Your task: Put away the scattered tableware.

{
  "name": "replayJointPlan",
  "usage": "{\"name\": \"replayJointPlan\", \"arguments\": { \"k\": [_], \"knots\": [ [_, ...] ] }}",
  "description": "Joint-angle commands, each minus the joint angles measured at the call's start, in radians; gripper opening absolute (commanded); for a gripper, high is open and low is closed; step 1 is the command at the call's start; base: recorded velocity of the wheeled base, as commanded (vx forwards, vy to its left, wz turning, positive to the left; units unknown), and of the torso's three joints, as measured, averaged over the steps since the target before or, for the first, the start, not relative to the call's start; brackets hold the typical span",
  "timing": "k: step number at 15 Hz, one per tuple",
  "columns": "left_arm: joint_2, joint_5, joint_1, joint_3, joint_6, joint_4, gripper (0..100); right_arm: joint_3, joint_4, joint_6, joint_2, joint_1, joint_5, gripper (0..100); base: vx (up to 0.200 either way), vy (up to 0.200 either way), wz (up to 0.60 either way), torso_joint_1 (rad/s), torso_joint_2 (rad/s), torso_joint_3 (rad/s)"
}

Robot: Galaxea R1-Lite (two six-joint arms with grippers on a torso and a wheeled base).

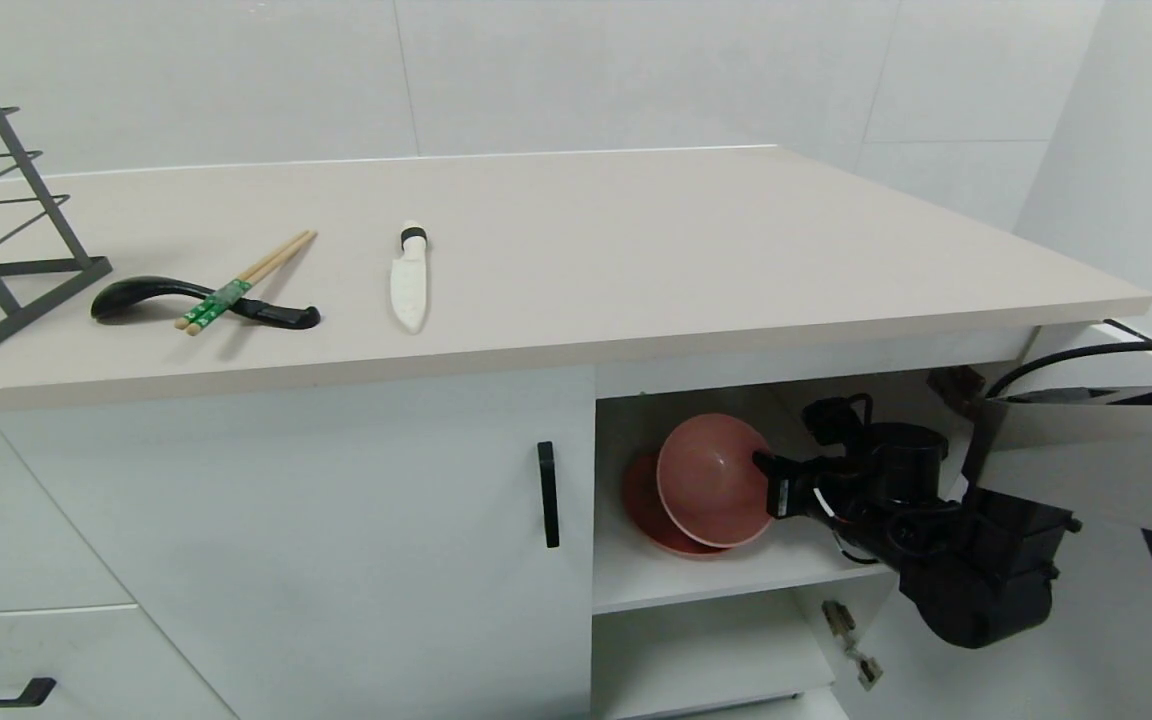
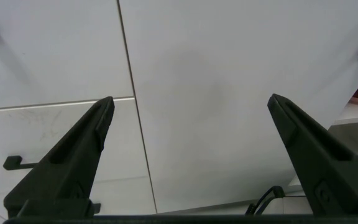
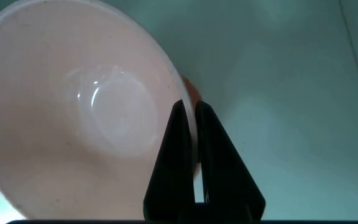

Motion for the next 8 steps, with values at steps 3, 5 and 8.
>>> {"name": "replayJointPlan", "arguments": {
  "k": [3, 5, 8],
  "knots": [
    [0.002, 0.000, 0.000, 0.000, 0.000, 0.000, 100, -0.020, 0.000, 0.000, 0.024, 0.001, 0.000, 0, 0.000, 0.000, 0.00, 0.000, 0.00, 0.000],
    [0.002, 0.000, 0.000, 0.000, 0.000, 0.000, 100, -0.017, 0.000, 0.001, 0.024, 0.008, 0.000, 0, 0.000, 0.000, 0.00, 0.000, 0.00, 0.000],
    [0.002, 0.000, 0.000, 0.000, -0.002, 0.000, 100, -0.003, 0.002, 0.001, 0.026, 0.016, 0.002, 100, 0.000, 0.000, 0.00, 0.000, 0.00, 0.000]
  ]
}}
